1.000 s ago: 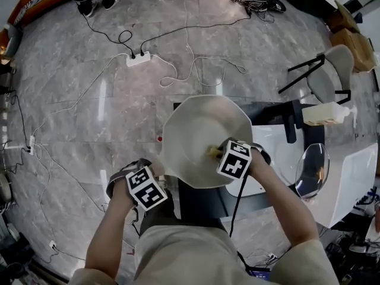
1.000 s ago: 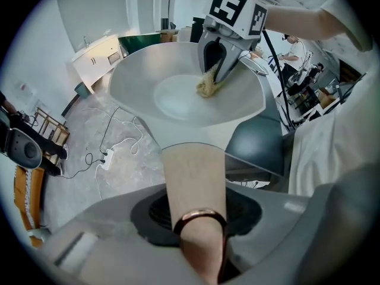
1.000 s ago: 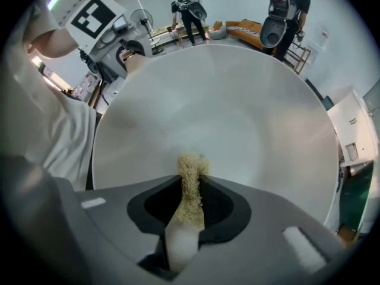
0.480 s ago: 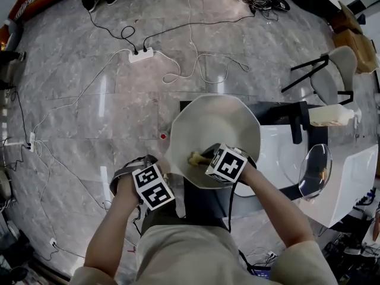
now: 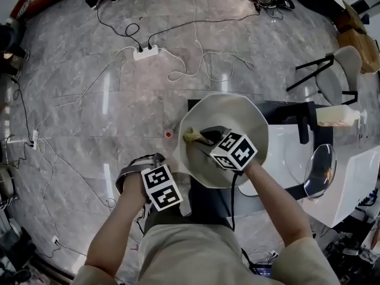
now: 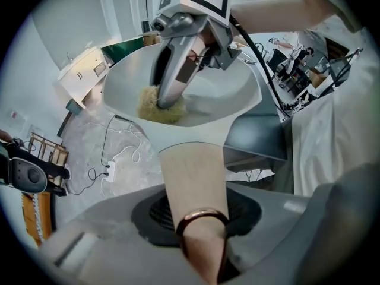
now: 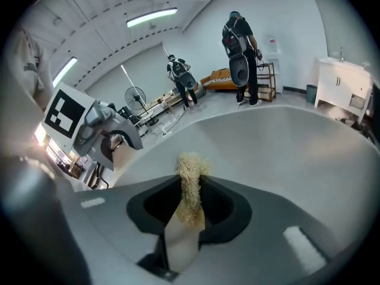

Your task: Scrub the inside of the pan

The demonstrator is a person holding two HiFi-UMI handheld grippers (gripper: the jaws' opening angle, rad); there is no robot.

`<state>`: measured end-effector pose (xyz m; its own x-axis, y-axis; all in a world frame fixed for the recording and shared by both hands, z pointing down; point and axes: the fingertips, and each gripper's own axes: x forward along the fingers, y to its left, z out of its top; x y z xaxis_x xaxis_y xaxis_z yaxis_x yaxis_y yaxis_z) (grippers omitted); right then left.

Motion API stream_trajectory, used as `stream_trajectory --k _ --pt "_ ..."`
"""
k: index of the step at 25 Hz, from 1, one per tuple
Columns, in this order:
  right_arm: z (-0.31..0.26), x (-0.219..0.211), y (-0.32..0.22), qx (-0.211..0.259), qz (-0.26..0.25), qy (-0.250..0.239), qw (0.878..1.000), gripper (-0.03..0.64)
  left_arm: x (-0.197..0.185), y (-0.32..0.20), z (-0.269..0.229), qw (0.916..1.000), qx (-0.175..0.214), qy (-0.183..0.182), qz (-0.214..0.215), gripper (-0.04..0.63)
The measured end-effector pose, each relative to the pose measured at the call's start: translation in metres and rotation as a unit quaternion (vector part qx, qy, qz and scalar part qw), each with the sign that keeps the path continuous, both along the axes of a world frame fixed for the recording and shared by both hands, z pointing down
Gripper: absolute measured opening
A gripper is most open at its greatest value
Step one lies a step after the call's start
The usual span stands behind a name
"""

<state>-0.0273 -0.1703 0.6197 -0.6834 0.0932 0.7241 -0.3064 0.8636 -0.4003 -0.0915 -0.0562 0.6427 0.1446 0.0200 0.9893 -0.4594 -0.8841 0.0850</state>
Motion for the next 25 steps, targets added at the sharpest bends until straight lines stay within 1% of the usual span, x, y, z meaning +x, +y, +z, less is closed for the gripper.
stream_trajectory --k 5,7,9,11,13,16,18,19,21,23,25 --pt "-0.005 0.001 -0.041 0.06 0.028 0.001 0.998 0.098 -0.002 -0.002 0.001 0.9999 0.006 -0.012 0.009 0.133" --pt "-0.005 0.006 -0.054 0.096 0.024 0.017 0.995 0.098 -0.003 -0.003 0.001 0.9998 0.008 -0.013 0.011 0.133" --pt "-0.005 0.014 -0.068 0.141 0.027 0.041 0.989 0.098 -0.004 -0.004 0.001 0.9998 0.009 -0.011 0.012 0.133" --pt "-0.006 0.026 -0.082 0.182 0.038 0.071 0.98 0.097 -0.004 -0.004 0.001 0.9998 0.008 -0.01 0.012 0.133" --pt "-0.006 0.041 -0.096 0.22 0.046 0.108 0.968 0.097 -0.004 -0.004 0.001 0.9999 0.007 -0.01 0.011 0.133" --pt "-0.008 0.064 -0.109 0.274 0.043 0.162 0.947 0.097 -0.005 -0.004 0.001 0.9998 0.005 -0.017 0.01 0.132" --pt "-0.01 0.082 -0.113 0.302 0.035 0.203 0.931 0.095 -0.005 -0.004 0.001 0.9997 0.005 -0.021 0.008 0.132" --pt "-0.012 0.091 -0.114 0.311 0.033 0.221 0.924 0.095 -0.005 -0.004 0.001 0.9997 0.005 -0.021 0.007 0.132" --pt "-0.014 0.11 -0.112 0.313 0.029 0.252 0.915 0.095 -0.005 -0.004 0.002 0.9997 0.003 -0.022 0.007 0.132" --pt "-0.013 0.127 -0.105 0.301 0.01 0.283 0.911 0.095 -0.005 -0.003 0.002 0.9997 0.0 -0.023 0.007 0.132" --pt "-0.01 0.141 -0.092 0.281 -0.02 0.313 0.907 0.092 -0.006 -0.002 0.003 0.9997 -0.003 -0.026 0.004 0.132"
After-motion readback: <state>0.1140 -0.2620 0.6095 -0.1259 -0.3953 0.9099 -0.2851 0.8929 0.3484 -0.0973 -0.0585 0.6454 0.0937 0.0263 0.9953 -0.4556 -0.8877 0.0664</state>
